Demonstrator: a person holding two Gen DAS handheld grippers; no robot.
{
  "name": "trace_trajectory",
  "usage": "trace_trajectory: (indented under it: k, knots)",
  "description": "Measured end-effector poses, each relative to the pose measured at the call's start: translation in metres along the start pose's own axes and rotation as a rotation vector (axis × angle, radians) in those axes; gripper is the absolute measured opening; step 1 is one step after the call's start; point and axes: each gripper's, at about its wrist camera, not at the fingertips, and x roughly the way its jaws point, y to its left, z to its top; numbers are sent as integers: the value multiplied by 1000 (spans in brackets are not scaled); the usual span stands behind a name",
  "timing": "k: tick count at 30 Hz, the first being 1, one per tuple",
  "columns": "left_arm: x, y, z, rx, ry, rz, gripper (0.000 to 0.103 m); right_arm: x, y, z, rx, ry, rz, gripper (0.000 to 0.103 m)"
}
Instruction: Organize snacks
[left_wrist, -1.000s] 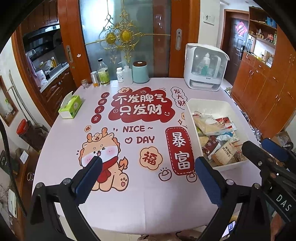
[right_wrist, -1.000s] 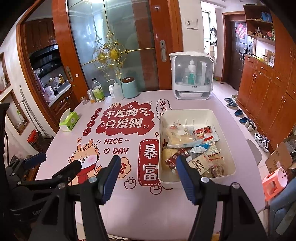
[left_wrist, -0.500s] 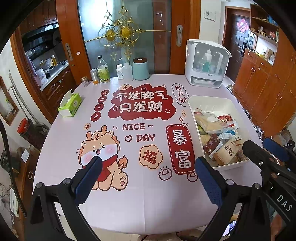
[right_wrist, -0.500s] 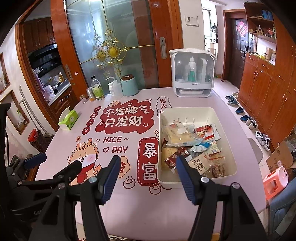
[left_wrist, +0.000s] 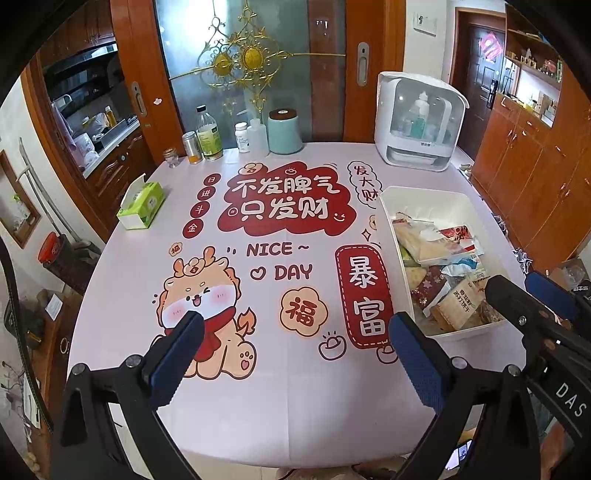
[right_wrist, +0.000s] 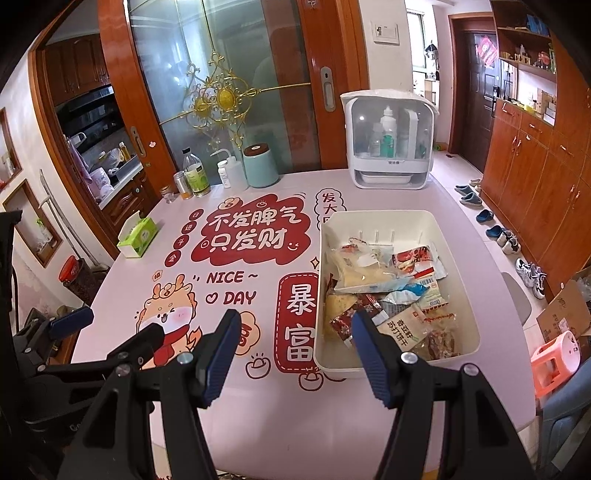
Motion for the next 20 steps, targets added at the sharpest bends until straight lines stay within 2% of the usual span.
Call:
trace_trajectory:
  k: [20]
  knots:
    - [10, -11, 5, 34, 11, -1, 100, 15, -2, 6, 0, 14, 16, 63]
